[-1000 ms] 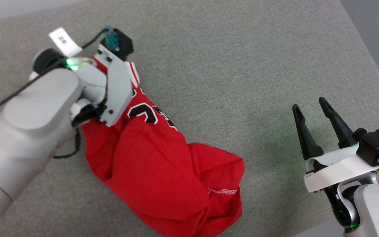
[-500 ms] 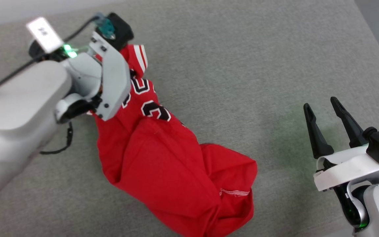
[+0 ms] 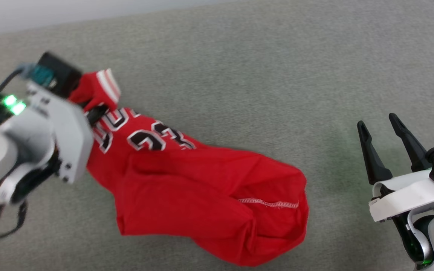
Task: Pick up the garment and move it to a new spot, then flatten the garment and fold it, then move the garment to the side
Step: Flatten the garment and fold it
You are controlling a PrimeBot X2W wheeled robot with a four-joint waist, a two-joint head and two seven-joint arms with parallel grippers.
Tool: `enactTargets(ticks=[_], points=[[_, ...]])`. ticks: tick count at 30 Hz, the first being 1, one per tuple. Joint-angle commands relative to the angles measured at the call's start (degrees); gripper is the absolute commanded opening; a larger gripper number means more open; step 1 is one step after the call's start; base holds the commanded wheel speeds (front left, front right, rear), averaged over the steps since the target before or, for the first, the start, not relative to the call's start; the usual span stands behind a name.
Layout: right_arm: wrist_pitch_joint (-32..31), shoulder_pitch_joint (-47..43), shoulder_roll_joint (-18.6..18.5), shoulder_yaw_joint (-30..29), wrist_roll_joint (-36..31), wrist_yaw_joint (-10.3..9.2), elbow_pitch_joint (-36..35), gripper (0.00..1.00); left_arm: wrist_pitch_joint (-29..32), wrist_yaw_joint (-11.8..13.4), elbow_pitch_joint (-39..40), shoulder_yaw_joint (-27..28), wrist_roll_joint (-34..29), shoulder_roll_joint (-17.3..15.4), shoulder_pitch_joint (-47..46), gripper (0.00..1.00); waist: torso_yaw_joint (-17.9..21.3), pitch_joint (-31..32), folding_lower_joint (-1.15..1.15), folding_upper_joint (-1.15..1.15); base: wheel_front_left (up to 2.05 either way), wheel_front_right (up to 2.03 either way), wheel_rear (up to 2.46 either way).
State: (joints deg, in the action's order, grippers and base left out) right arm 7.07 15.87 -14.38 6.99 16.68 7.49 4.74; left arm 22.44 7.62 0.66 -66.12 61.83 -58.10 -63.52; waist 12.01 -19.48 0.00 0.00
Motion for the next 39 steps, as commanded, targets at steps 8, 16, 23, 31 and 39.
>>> enactTargets(ticks=[8, 16, 23, 31, 39], points=[[-1.49, -0.59, -0.32, -0.46, -0.68, 0.00, -2.10, 1.00, -5.59, 7.53, 5.93, 0.91, 6.72, -8.45, 10.92, 0.00, -3.04, 0.23, 0.00, 0.00, 0.00, 0.00, 0.00], [-2.33, -0.53, -0.69, -0.09, -0.35, 0.00, -2.47, 1.00, -9.13, 7.55, 2.71, 0.44, 11.53, -8.19, 16.48, 0.00, -4.16, 0.64, 0.00, 0.00, 0.00, 0.00, 0.00], [-3.53, -1.53, -1.28, 0.55, -0.27, 0.00, -2.47, 1.00, -11.48, 7.32, -0.48, 0.99, 12.29, -5.96, 17.04, 1.00, -5.59, 3.07, 0.00, 0.00, 0.00, 0.00, 0.00], [-5.43, -3.48, -2.59, 2.30, 0.92, 0.00, -2.09, 1.00, -16.83, 7.52, -0.07, 2.02, 12.10, -4.90, 18.76, 1.00, -8.60, 10.10, 0.00, 0.00, 0.00, 0.00, 0.00], [-7.64, -5.41, -4.06, 4.98, 3.17, 0.00, -2.16, 1.00, -32.45, 8.56, -1.67, 5.25, 13.41, -3.00, 24.85, 1.00, -12.87, 15.62, 0.00, 0.00, 0.00, 0.00, 0.00]])
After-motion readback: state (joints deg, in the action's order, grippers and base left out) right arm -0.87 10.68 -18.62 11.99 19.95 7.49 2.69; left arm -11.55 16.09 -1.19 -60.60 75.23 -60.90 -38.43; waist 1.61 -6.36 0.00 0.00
